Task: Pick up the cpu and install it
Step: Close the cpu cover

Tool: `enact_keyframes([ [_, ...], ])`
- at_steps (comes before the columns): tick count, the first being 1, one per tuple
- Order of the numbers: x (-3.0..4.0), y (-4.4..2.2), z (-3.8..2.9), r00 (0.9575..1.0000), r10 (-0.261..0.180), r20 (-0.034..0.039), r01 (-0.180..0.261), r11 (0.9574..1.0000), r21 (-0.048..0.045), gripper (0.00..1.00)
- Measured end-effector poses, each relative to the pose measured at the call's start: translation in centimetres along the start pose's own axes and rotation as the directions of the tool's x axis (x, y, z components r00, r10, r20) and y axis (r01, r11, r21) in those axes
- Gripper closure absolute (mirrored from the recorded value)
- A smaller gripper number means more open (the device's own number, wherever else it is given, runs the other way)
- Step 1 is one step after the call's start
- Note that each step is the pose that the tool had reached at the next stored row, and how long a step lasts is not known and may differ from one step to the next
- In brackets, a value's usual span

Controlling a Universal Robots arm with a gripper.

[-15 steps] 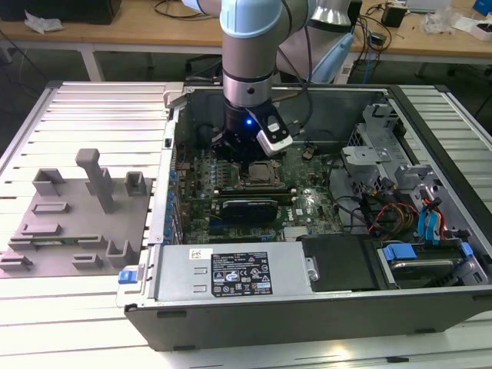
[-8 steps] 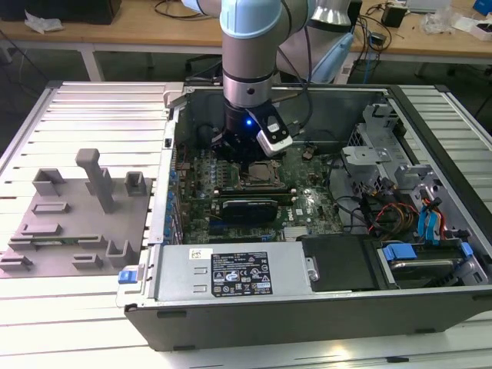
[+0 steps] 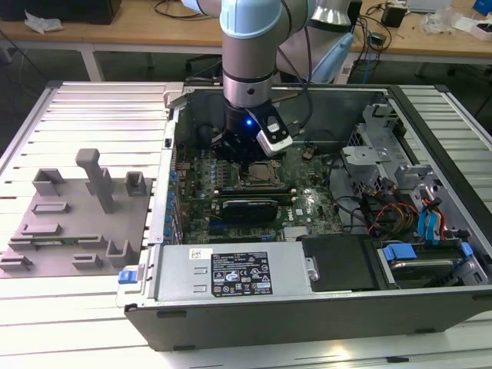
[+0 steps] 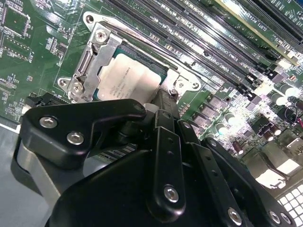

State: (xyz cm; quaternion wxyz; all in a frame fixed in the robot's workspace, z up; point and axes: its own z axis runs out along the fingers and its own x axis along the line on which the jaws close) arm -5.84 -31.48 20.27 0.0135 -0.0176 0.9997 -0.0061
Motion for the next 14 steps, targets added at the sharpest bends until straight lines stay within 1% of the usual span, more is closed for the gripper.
enact_keyframes([
  [8,-0.01,0.00,-0.49,1.0000,0.000,0.0001,0.000,1.0000,-0.0002,0.89],
  [10,-0.01,-0.05,-0.48,1.0000,0.000,0.0001,0.000,1.0000,-0.0002,0.89],
  [14,0.01,-0.23,-0.15,1.0000,0.000,-0.0001,0.000,1.0000,0.0000,0.89],
])
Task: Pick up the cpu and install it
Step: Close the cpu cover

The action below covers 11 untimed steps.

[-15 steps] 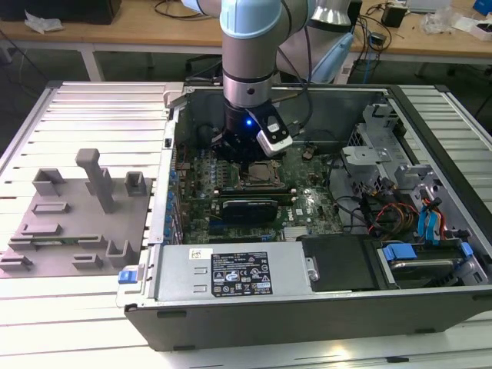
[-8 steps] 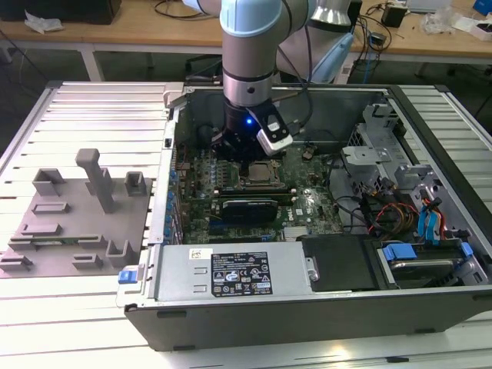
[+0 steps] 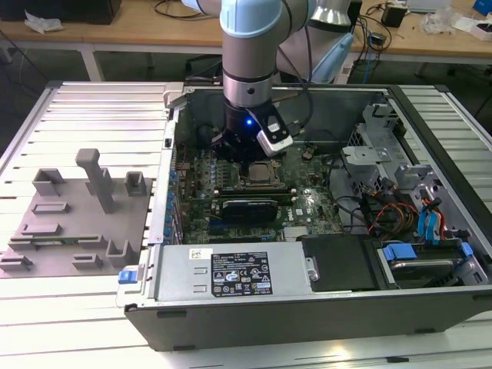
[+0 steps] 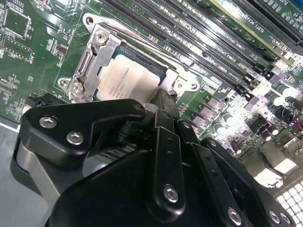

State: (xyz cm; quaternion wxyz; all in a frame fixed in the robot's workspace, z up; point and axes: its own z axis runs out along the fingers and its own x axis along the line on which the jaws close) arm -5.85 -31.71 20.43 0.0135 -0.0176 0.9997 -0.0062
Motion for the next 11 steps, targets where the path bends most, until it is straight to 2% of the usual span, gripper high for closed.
enact_keyframes([
  [7,0.01,-0.24,0.10,1.0000,0.000,0.0001,0.000,1.0000,-0.0001,0.89],
  [11,0.00,-0.24,-0.25,1.0000,0.000,0.0002,0.000,1.0000,-0.0002,0.89],
])
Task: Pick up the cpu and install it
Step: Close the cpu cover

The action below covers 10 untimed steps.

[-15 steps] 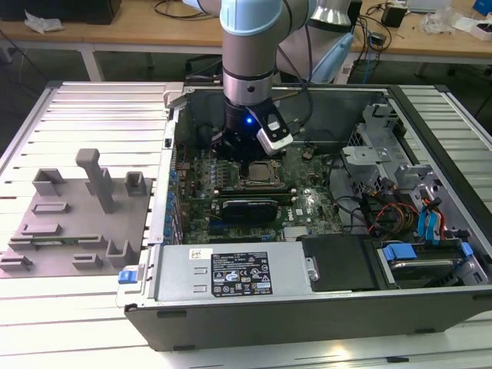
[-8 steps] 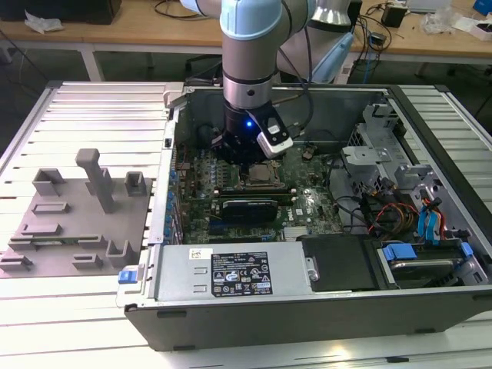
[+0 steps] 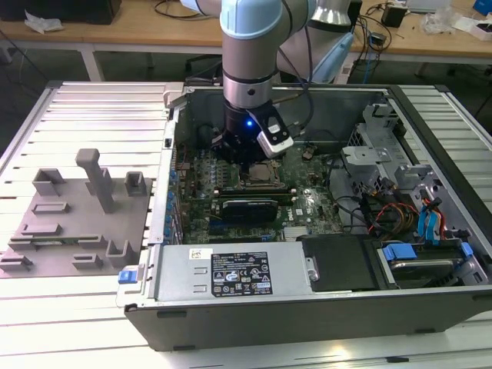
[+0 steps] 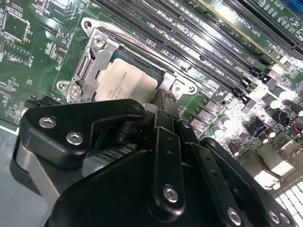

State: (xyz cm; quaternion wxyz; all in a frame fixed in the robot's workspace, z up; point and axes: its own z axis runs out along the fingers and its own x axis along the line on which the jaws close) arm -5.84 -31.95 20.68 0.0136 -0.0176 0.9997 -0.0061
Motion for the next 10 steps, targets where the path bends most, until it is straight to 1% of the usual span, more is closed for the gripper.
enact_keyframes([
  [2,-0.01,-0.01,-0.30,1.0000,0.000,0.0000,0.000,1.0000,0.0000,0.89],
  [4,-0.01,-0.01,-0.47,1.0000,0.000,-0.0001,0.000,1.0000,0.0000,0.89],
  [7,-0.01,0.00,-0.46,1.0000,0.000,0.0000,0.000,1.0000,-0.0003,0.89],
  [10,-0.01,0.03,-0.20,1.0000,0.000,0.0002,0.000,1.0000,-0.0010,0.89],
])
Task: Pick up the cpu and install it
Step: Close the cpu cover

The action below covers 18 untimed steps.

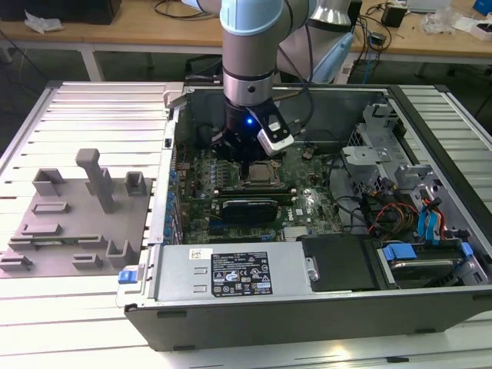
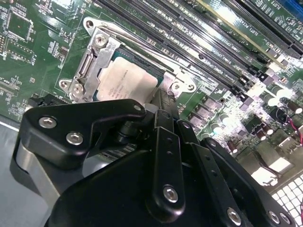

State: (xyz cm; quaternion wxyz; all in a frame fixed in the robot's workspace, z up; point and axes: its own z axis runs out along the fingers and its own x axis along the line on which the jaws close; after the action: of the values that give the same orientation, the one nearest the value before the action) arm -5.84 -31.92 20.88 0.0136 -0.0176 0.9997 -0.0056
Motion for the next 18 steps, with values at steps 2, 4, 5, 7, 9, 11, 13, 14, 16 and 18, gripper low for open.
enact_keyframes([
  [2,0.01,0.01,0.15,1.0000,0.000,0.0000,0.000,1.0000,-0.0001,0.89],
  [4,0.01,0.01,0.29,1.0000,0.000,0.0000,0.000,1.0000,-0.0001,0.89],
  [5,0.02,0.01,0.33,1.0000,0.000,0.0000,0.000,1.0000,-0.0004,0.89],
  [7,0.03,0.03,0.37,1.0000,0.000,0.0002,0.000,1.0000,-0.0021,0.89],
  [9,0.03,0.06,0.42,1.0000,0.000,0.0011,0.000,1.0000,-0.0059,0.89],
  [11,0.03,0.10,0.47,1.0000,0.001,0.0018,0.000,0.9999,-0.0108,0.89],
  [13,0.03,0.11,0.50,1.0000,0.001,0.0022,0.000,0.9999,-0.0129,0.89],
  [14,0.03,0.11,0.50,1.0000,0.000,0.0022,0.000,0.9999,-0.0131,0.89],
  [16,0.07,0.11,0.52,1.0000,0.000,0.0023,0.000,0.9999,-0.0131,0.89],
  [18,0.11,0.03,0.55,1.0000,0.000,0.0023,0.000,0.9999,-0.0134,0.89],
])
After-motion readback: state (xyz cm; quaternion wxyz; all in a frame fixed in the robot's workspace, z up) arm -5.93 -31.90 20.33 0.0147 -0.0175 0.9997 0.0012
